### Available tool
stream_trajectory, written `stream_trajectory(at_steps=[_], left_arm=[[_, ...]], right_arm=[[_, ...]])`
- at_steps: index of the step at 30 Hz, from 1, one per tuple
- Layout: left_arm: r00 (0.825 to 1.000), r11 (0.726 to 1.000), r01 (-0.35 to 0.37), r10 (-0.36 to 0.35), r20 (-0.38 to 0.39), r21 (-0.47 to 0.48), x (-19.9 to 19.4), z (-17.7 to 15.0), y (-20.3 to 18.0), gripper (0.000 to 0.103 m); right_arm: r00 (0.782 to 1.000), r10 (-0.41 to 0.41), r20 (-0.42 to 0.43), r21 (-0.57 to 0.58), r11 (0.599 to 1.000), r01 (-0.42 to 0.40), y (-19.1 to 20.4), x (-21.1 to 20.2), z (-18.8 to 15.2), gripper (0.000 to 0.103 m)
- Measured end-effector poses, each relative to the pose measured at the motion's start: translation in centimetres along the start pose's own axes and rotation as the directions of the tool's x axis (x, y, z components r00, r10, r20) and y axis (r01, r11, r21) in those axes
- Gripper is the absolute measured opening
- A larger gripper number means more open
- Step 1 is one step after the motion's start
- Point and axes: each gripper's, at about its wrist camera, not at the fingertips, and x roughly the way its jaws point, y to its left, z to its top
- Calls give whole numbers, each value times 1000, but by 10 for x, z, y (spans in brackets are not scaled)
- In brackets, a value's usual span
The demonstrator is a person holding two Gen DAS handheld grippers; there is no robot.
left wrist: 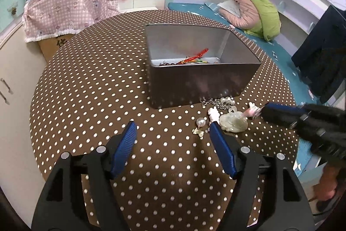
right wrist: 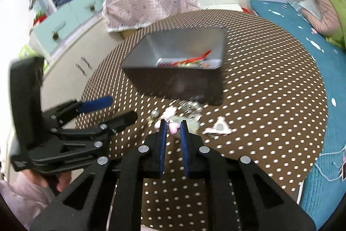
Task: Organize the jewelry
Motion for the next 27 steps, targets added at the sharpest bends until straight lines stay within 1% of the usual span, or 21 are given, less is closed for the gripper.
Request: stream_trajectory(at_steps=[2, 4, 7, 9, 11, 14, 16, 18, 23, 26, 27], left_arm=[[1000, 1000, 6, -6, -5, 12, 6, 3, -3, 68], [1000, 1000, 15, -15, -13, 26, 12, 5, -6, 60], [999, 999, 5, -3, -42, 47, 23, 6, -9, 49], [998, 999, 7, -4, -56, 49, 28, 7, -10, 47], [998, 997, 12, -7, -58, 77, 31, 9, -15, 44], [998, 993, 1, 6, -57, 115, 34, 10, -21, 38], [998, 993, -9, 16, -54, 122, 36, 11, -21, 18], [998, 994, 4, 3, -62, 107, 37, 13, -20, 11], [997, 996, 10, -3, -77, 84, 36, 13, -16, 11], [996, 997, 55, -51, -77, 56, 27, 10, -9, 11], [996, 997, 60, -56, -73, 54, 23, 10, -9, 11]], right_arm=[[1000, -15, 19, 10, 1000, 15, -4, -5, 4, 12], [999, -25, 34, 24, 999, 25, -10, -11, 7, 12], [999, -33, 43, 41, 999, 31, -17, -14, 6, 12], [998, -36, 43, 46, 998, 34, -21, -14, 7, 12], [999, -39, 37, 52, 998, 37, -23, -13, 7, 12], [999, -34, 25, 60, 998, 33, -24, -9, 6, 12], [999, -33, 22, 59, 998, 32, -28, -10, 4, 12], [999, -27, 20, 59, 998, 26, -27, -9, 4, 12], [999, -25, 26, 51, 998, 24, -24, -11, 7, 12], [999, -26, 35, 42, 999, 25, -23, -14, 11, 12], [999, -26, 39, 37, 999, 24, -22, -15, 12, 12]])
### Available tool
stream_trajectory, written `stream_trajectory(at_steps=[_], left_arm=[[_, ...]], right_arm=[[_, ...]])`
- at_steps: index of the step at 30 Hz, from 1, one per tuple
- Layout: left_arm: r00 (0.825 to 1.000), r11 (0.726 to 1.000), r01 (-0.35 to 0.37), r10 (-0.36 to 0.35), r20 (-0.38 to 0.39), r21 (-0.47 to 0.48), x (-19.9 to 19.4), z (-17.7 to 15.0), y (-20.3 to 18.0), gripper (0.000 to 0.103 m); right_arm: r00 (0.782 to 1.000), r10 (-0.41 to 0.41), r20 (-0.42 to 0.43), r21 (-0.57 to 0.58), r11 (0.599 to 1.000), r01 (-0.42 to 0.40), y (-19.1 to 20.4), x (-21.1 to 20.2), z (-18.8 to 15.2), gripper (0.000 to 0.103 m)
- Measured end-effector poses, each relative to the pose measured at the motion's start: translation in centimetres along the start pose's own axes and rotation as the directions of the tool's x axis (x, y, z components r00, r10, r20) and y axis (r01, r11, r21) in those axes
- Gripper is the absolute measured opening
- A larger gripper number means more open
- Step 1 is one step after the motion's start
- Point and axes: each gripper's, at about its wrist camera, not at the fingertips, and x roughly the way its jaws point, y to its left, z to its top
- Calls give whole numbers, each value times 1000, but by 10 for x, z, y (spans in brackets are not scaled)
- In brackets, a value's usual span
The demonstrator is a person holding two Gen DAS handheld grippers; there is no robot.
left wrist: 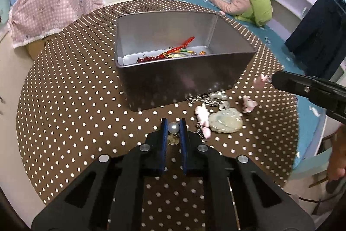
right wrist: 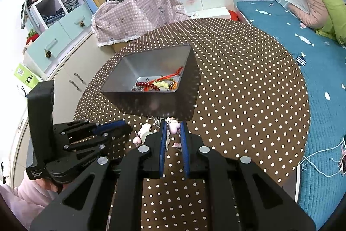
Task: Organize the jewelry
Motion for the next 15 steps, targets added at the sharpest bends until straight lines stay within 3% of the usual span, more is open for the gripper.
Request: stream_trajectory(at_steps=[10, 15], left_arm=[[987, 1000, 15, -17, 160, 14, -56, 23, -3, 11], [977, 1000, 5, -5, 211, 1, -60, 41, -1, 11]], right_arm=[[999, 15, 50, -60, 998, -12, 12, -10, 21, 12], [997, 19, 74, -101, 995, -12, 21, -5, 37, 12]])
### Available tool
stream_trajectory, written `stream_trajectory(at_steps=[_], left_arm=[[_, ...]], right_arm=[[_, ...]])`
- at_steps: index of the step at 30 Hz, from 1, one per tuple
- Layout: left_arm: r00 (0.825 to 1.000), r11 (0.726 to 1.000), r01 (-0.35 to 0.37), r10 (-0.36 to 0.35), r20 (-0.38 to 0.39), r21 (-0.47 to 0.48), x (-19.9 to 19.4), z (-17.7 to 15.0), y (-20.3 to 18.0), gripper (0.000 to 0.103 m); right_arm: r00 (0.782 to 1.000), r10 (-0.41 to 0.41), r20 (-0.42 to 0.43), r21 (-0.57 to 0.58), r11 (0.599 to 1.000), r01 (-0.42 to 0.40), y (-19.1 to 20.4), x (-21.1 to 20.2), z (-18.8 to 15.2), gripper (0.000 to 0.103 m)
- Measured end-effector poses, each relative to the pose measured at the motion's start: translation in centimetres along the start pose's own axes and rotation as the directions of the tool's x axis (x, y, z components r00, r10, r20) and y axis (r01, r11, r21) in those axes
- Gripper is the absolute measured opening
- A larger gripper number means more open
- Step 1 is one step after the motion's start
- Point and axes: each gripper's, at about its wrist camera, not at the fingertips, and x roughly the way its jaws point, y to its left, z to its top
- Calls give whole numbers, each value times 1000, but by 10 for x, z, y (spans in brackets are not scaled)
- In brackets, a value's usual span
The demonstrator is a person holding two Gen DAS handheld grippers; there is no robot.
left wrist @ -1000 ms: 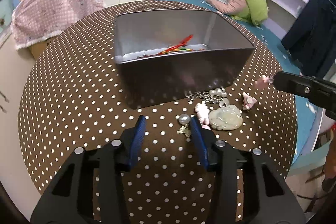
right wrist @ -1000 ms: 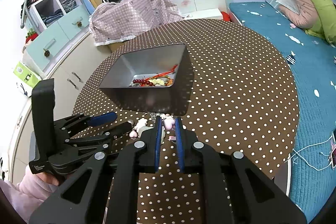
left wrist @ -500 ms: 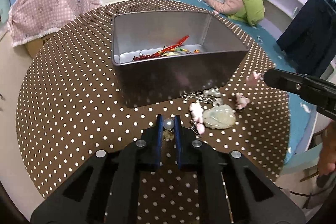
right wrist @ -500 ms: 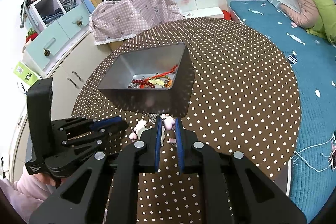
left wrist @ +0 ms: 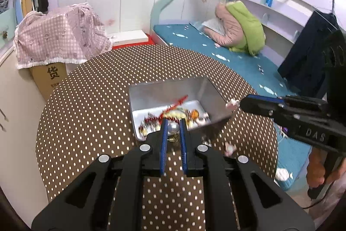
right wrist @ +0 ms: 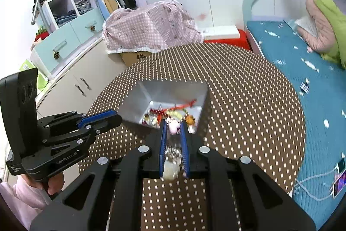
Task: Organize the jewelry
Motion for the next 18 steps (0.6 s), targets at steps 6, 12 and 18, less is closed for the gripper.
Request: stream_trajectory(at_steps=[6, 12, 18], left_arm=[[1000, 1000, -20, 21, 10, -9, 14, 13, 0, 11], [998, 998, -58, 58, 12, 19, 22, 19, -7, 42], [994, 994, -109, 109, 28, -11, 19, 17, 1, 77]], right_arm=[[1000, 12, -15, -12, 1000, -12, 2, 18, 9, 12], [1000, -6, -6, -52, 999, 5, 10, 22, 12, 40], [995, -94, 29, -3, 996, 94, -6, 15, 11, 94]])
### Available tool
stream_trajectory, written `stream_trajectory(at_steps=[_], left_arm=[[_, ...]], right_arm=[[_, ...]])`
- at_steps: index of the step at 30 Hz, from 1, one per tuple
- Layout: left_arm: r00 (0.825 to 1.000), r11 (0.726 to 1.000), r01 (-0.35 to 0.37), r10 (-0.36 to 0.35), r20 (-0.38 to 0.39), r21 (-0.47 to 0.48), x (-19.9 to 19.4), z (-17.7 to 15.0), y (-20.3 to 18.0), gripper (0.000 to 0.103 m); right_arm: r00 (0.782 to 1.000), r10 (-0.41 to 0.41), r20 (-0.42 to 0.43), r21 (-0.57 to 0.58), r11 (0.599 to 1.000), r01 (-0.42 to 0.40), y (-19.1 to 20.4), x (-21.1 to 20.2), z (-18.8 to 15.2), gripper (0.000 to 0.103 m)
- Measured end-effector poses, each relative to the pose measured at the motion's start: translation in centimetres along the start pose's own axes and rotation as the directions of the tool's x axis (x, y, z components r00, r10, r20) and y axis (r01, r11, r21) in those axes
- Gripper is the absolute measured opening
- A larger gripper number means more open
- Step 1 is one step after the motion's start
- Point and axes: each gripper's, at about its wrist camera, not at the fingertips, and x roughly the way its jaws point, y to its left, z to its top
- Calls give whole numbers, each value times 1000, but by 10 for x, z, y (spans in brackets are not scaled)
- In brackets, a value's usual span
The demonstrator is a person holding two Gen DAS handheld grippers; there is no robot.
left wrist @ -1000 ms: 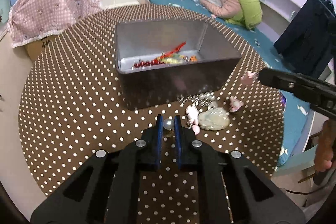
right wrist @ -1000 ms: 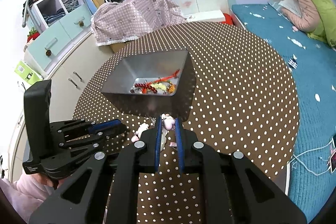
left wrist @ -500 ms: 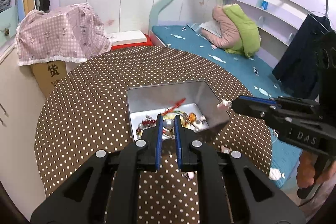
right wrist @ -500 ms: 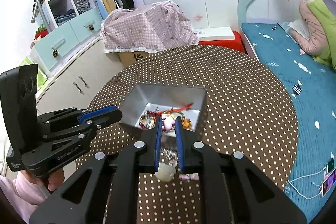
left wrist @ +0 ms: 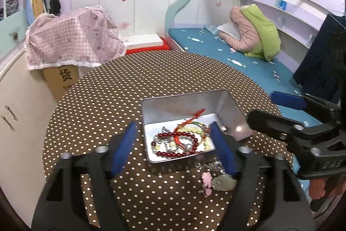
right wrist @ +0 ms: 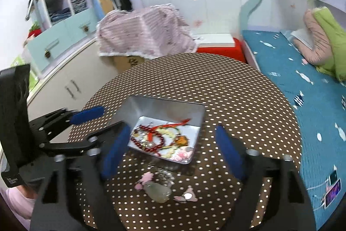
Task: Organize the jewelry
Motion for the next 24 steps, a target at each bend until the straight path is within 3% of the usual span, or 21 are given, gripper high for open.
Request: stream_trajectory(at_steps=[4, 11, 19, 24], left_arm=[[1000, 1000, -21, 21, 11, 16, -2, -1, -4, 88], [1000, 1000, -20, 20, -5, 10, -2, -6, -4, 91], [1000, 1000, -13, 13, -29, 3, -1, -15, -4, 93], [998, 1000, -24, 23, -55, -14, -1, -27, -5, 93]], right_arm=[[999, -32, -12, 26, 999, 32, -6, 1, -1, 95], [997, -76, -31, 66, 995, 78, -15, 1, -6, 95], [991, -121, 49, 68, 991, 118, -18, -13, -19, 95], [989, -145, 33, 84, 986, 142, -22, -13, -31, 95]])
